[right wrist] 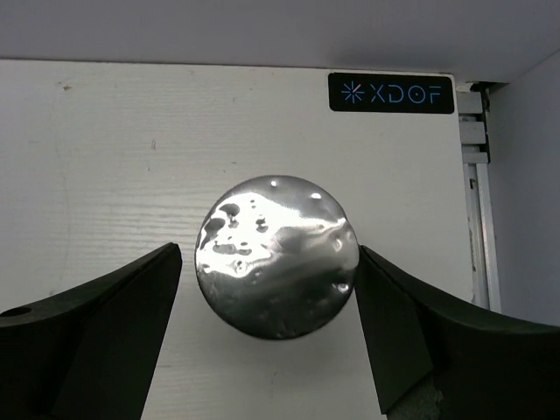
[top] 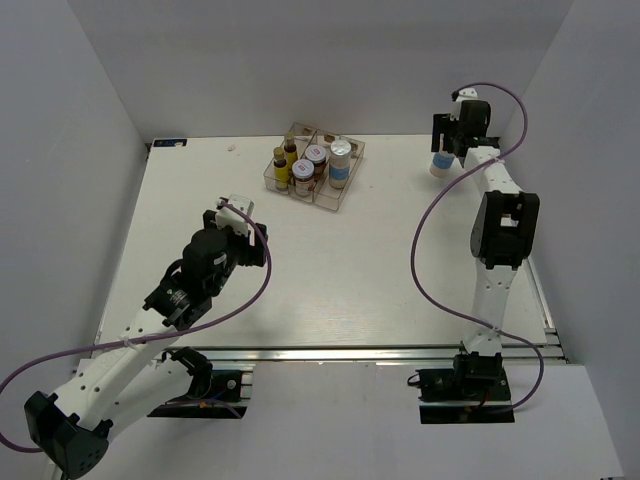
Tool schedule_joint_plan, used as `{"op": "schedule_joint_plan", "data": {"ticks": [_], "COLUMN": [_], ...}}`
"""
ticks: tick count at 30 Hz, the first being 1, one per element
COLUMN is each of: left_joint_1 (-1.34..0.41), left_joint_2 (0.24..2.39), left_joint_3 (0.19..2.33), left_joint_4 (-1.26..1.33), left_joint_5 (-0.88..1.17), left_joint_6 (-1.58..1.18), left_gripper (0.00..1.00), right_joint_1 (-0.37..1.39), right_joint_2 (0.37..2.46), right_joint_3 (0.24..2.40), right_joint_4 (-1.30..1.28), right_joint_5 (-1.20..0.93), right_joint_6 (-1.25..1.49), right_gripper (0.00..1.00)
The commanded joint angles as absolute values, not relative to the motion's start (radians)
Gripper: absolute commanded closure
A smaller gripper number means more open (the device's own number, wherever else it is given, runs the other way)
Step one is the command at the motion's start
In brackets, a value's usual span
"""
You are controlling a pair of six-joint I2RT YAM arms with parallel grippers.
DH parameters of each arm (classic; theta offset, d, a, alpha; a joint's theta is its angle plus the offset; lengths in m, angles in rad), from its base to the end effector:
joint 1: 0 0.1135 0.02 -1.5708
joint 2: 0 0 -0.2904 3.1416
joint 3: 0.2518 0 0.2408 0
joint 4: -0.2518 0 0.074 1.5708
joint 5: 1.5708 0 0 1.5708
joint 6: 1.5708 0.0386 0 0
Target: Organize the condiment bottles
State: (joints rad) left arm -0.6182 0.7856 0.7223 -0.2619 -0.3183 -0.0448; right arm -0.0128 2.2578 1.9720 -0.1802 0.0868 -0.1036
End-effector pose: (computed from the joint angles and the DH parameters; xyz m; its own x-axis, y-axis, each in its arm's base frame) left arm 0.1342 -0.0806 0.3287 -0.2739 0.1426 -0.9511 0.2968 0.9532 0.0575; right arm 0.5452 -0.0103 0.2793 -0.4562 -0.0972 -0.8846 0.0433 0.9904 -0.1311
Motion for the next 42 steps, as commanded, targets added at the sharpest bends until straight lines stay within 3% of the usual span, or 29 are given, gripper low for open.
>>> {"op": "schedule_joint_plan", "data": {"ticks": [1,7,13,17,18,26,27,31,38,42], "left_joint_1": [-0.617,-0.617,-0.617,-0.617,-0.617,-0.617,-0.617,-0.617,-0.617,-0.617], "left_joint_2": [0.782,0.781,0.781,0.778,0.776,0.772,0.772,0.770,0.767,0.762], "left_joint_3": [0.724,0.721,0.721,0.719,0.719,0.721,0.721,0.723,0.721,0.719], "left_joint_4": [-0.256,-0.258,-0.261,-0.261,-0.259,-0.256,-0.258,-0.259,-0.262,-0.262], "left_joint_5": [-0.342,-0.353,-0.356,-0.359,-0.362,-0.351,-0.350,-0.351,-0.356,-0.359], "left_joint_6": [-0.034,-0.031,-0.029,-0.029,-0.028,-0.026,-0.026,-0.028,-0.028,-0.026], "left_gripper": [0.15,0.15,0.14,0.14,0.14,0.14,0.14,0.14,0.14,0.14], "right_joint_1": [-0.015,-0.017,-0.017,-0.020,-0.020,-0.018,-0.018,-0.003,0.141,0.219], "right_joint_2": [2.302,2.298,2.261,2.215,2.198,1.956,1.942,1.907,1.888,1.881], "right_joint_3": [2.055,2.010,1.930,1.885,1.846,1.631,1.622,1.627,1.683,1.729], "right_joint_4": [-0.155,-0.100,-0.012,0.032,0.046,-0.040,-0.079,-0.233,-0.584,-0.630], "right_joint_5": [0.086,0.075,0.061,0.009,-0.030,-0.460,-0.494,-0.697,-0.851,-0.907], "right_joint_6": [-0.074,-0.071,-0.106,-0.121,-0.127,-0.383,-0.399,-0.504,-0.799,-0.812], "right_gripper": [0.17,0.30,0.60,0.71,0.78,0.89,0.99,1.00,1.00,1.00]}}
